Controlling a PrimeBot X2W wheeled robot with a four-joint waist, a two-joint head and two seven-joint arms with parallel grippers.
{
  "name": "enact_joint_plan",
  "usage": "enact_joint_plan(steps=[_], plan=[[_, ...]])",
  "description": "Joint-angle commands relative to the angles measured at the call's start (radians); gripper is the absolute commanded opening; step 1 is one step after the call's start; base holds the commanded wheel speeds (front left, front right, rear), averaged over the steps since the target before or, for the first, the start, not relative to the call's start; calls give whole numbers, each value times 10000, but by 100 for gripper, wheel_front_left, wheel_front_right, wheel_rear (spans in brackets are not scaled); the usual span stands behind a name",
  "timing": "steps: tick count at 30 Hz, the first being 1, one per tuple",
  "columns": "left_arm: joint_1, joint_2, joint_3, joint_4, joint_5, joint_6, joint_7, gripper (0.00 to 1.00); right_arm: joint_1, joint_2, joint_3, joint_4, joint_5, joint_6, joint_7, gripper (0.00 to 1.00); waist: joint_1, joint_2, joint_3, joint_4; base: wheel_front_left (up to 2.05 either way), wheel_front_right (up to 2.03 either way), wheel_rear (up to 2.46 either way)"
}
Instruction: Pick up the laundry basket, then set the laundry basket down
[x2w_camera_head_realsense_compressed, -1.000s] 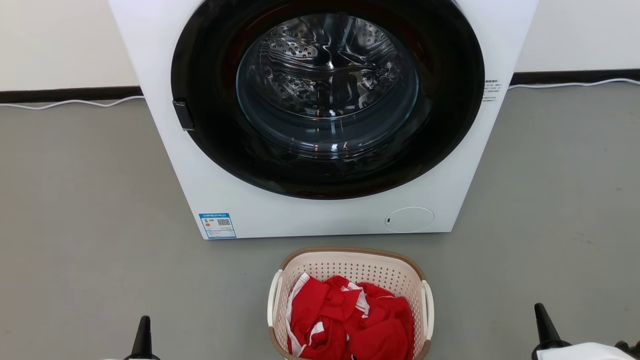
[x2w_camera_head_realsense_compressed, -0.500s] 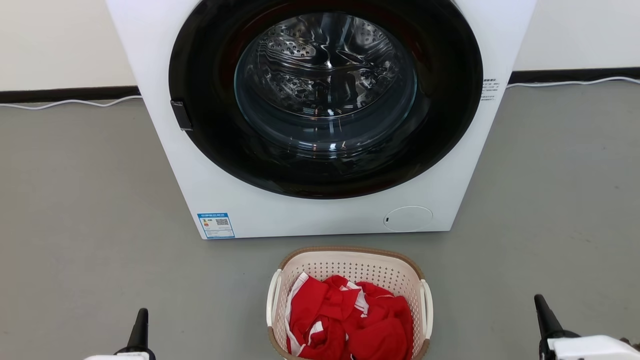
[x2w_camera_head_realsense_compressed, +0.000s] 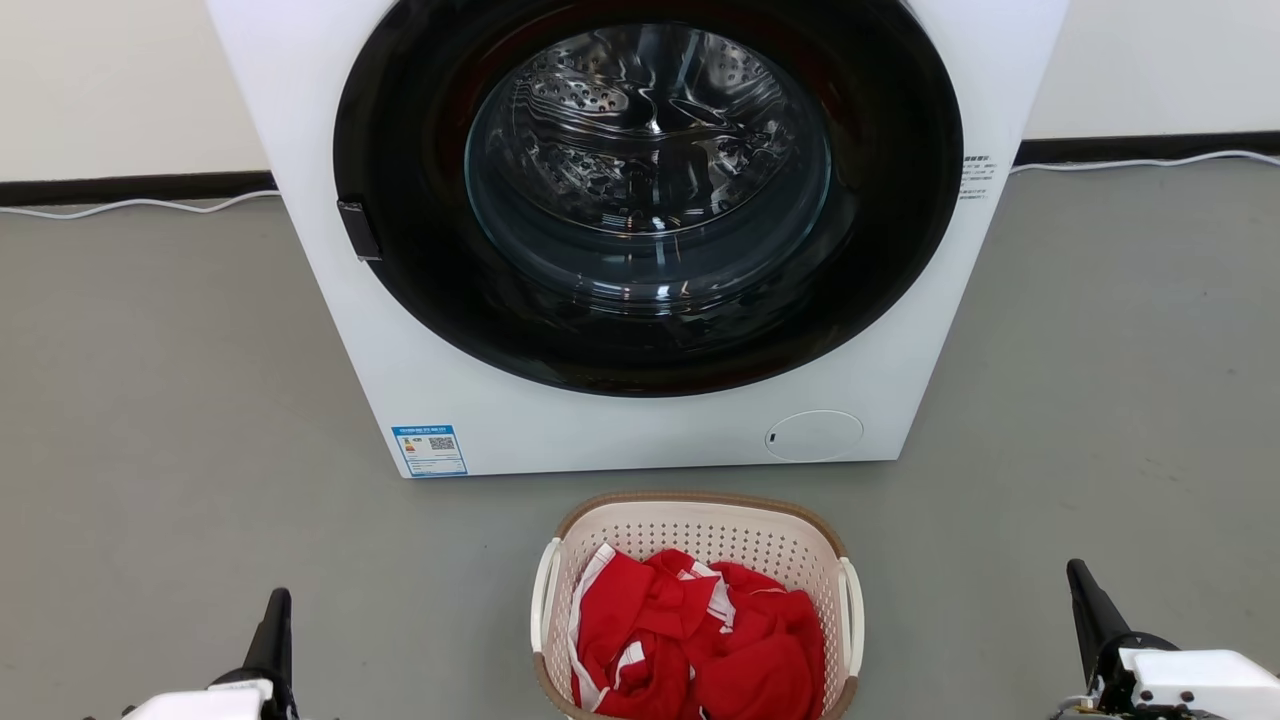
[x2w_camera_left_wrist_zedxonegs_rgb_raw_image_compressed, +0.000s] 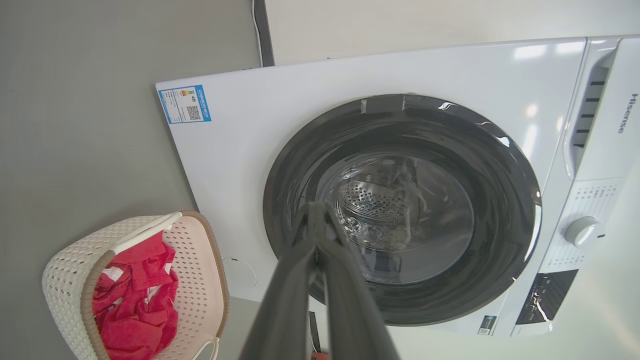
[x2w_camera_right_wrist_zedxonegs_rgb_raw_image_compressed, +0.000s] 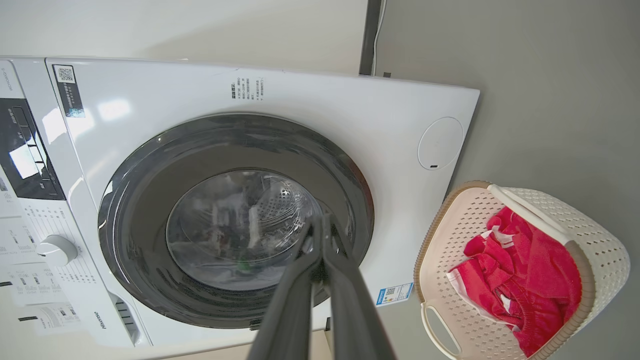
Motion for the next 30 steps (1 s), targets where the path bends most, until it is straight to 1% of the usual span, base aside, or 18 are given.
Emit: enact_joint_plan(steps=[1, 4, 30], plan=[[-561, 200, 342, -342, -346, -138, 127, 0, -453, -169, 136, -366, 418, 28, 156, 0, -1, -1, 3, -5, 0, 0, 0], [-607, 208, 390, -407, -700, -148, 233, 0, -505, -177, 117, -432, 870, 29, 259, 0, -1, -1, 8, -16, 0, 0, 0], [-607, 208, 389, -408, -701, -148, 233, 0, -505, -177, 117, -432, 870, 29, 259, 0, -1, -1, 8, -16, 0, 0, 0]])
